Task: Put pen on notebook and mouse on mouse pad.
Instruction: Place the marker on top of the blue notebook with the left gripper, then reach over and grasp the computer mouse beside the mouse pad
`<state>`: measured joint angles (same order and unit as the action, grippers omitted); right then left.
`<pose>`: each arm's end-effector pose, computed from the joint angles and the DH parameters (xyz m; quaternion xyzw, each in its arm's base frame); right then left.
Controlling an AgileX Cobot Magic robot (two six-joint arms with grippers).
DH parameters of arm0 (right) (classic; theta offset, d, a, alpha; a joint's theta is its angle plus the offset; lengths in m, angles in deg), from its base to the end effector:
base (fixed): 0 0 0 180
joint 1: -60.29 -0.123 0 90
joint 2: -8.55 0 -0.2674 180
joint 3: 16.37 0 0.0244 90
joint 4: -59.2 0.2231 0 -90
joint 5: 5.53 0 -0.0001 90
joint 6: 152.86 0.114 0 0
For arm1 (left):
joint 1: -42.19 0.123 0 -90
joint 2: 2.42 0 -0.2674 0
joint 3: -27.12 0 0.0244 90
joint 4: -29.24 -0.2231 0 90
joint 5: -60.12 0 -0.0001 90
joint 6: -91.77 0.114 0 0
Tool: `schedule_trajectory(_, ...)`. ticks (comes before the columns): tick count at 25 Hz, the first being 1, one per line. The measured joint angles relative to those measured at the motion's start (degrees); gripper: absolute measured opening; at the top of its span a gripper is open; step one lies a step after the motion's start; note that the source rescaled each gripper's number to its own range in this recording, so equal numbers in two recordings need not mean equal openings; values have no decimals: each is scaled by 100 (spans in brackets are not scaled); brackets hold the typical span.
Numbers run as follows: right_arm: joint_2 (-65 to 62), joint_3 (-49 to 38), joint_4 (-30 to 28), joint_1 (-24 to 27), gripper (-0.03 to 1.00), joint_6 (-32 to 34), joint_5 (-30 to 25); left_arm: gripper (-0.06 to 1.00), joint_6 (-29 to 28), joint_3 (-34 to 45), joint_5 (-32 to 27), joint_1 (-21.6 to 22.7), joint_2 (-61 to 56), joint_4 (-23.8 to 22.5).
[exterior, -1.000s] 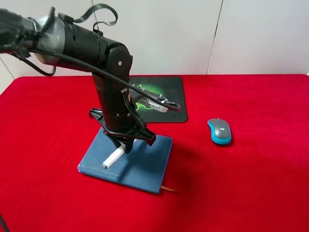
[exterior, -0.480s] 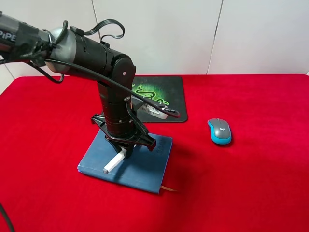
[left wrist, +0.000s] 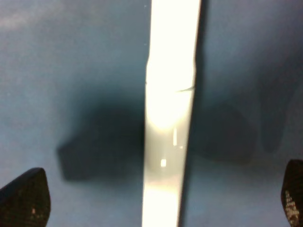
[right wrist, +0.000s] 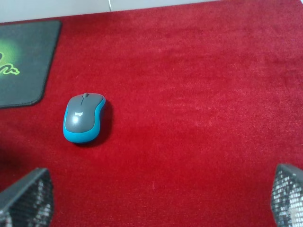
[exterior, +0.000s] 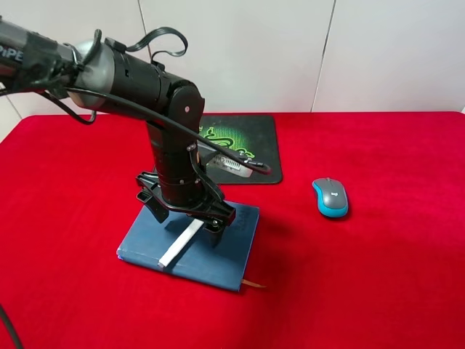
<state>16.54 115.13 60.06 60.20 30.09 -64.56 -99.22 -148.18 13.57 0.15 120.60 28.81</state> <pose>0.0106 0.0015 0.2545 0.0209 0.8455 0.0217 0.5331 0.2592 -0.2328 0.1166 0.2697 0.9616 -0.0198 0.0460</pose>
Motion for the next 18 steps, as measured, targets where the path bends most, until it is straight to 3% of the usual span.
schedule_trajectory(5, 0, 0, 0, 0, 100, 0, 0, 100, -4, -237, -405, 0, -671, -71)
schedule_trajectory(16, 0, 0, 0, 0, 100, 0, 0, 97, -220, -258, -1967, 0, -3236, -876)
schedule_trajectory(18, 0, 0, 0, 0, 100, 0, 0, 97, -226, -253, -2039, 0, -3783, -941)
